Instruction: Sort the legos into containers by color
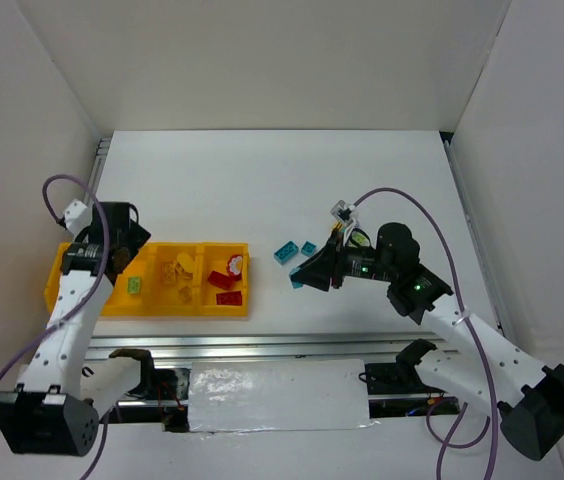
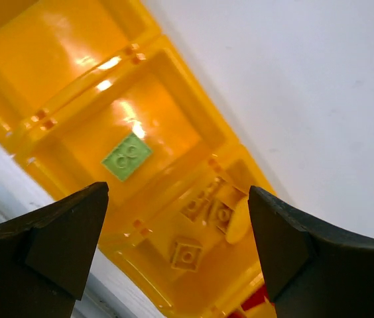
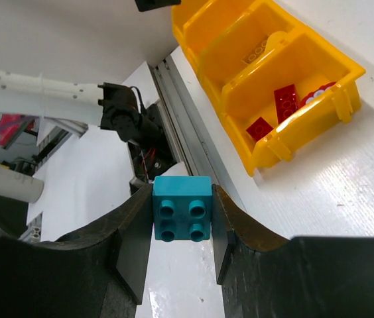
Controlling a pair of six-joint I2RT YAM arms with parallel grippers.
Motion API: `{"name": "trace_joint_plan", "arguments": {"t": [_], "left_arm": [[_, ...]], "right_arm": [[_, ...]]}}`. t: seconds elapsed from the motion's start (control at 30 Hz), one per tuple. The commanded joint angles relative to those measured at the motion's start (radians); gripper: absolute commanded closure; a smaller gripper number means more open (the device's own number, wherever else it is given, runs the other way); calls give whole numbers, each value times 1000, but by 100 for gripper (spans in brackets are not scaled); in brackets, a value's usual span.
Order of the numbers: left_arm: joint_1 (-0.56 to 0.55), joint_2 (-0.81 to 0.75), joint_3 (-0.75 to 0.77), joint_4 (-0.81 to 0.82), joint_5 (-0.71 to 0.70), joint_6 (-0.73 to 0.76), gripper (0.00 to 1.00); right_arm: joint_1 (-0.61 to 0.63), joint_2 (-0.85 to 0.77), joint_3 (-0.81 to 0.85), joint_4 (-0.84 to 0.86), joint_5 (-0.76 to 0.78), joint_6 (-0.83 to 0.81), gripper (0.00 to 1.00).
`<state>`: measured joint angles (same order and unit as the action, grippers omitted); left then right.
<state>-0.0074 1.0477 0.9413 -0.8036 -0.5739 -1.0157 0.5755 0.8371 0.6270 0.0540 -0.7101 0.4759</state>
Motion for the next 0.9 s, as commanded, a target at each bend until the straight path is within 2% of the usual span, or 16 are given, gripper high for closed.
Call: {"name": "trace_joint_plan", "arguments": {"t": [0.0,0.03,0.1,0.13,0.2,0.23,0.33,0.43,0.53,0.63,0.77,0.87], "left_arm": [[4,-104,-12,139,211,215,0],[4,-151,-24,171,376,305,0],[4,-204,-38,263,591,411,1],[4,-215,-53,292,843,433,1],[1,-235,-76,407,1113,462,1],[-5,-242,-100,452,1326,456,2],[-72,-299,-148,645,1518,392,1],[-172,-368,-191,806,1557,310,2],[-302,-422,-252,1005,1528,197,2],[-397,-422,-295,1136,1471,122,2],[-512,-365,-325,1277,1408,75,7],[-598,-316,-306,1282,1344,98,8]], "right_arm": [[3,36,2,85,35,59,100],[4,55,-1,99,44,100,100],[4,80,-7,154,72,150,100],[4,89,-10,176,75,199,100],[7,103,-18,262,67,246,100],[6,115,-21,295,40,295,100],[18,114,-42,458,5,381,100],[32,83,-58,570,15,423,100],[49,47,-70,632,40,437,100],[86,23,-81,697,67,431,100],[135,23,-72,711,93,400,100],[158,28,-69,731,110,394,100]]}}
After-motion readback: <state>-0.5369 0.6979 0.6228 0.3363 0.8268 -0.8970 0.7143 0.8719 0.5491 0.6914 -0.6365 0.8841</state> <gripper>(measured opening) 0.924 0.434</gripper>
